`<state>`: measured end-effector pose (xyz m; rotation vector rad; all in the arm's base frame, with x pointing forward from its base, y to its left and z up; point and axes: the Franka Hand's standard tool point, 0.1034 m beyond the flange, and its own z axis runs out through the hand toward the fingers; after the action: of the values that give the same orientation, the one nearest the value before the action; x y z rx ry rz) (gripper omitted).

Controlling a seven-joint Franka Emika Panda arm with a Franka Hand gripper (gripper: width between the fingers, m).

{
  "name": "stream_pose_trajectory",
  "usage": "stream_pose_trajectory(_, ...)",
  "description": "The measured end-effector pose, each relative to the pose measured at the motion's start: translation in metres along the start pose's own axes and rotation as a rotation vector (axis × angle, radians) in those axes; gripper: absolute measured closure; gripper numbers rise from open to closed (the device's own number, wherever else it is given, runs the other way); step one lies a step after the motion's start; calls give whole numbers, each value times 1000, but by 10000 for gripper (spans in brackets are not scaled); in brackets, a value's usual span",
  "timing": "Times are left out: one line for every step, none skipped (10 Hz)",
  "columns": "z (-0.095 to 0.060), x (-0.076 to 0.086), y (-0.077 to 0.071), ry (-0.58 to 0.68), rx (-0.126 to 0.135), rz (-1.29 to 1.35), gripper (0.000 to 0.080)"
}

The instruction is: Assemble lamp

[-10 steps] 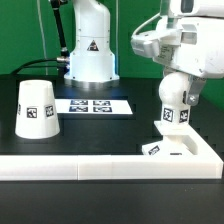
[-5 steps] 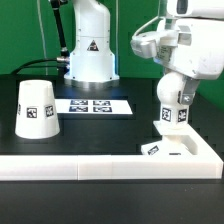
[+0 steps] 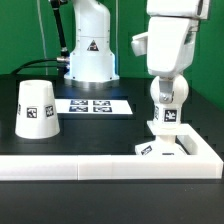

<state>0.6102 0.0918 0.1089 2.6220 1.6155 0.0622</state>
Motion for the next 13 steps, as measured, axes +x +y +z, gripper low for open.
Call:
stream_pose_trajectory(0, 0, 0, 0, 0, 24, 222)
stream_pose_trajectory(0, 0, 0, 2, 1, 82, 222)
stream_pose_trajectory(0, 1, 0, 2, 1, 168, 222)
stream_pose_trajectory(0, 1, 0, 2, 1, 236, 222)
stream_pose_trajectory(0, 1, 0, 2, 1, 294, 222)
stream_pose_trajectory(0, 1, 0, 2, 1, 378, 222)
stream_pose_trajectory(0, 1, 0, 2, 1, 445, 222)
stream_pose_trajectory(0, -1, 1, 8, 10, 565, 222)
stream_pose_trajectory(0, 1, -1, 13, 26, 713, 222)
stream_pose_trajectory(0, 2, -2, 16, 46, 853, 222)
stream_pose_trajectory(0, 3, -3, 14, 64, 944, 222)
stream_pose_trajectory(-1, 4, -3, 14, 80, 1005, 222)
stream_pose_trajectory(-1, 4, -4, 11, 86, 1107, 222)
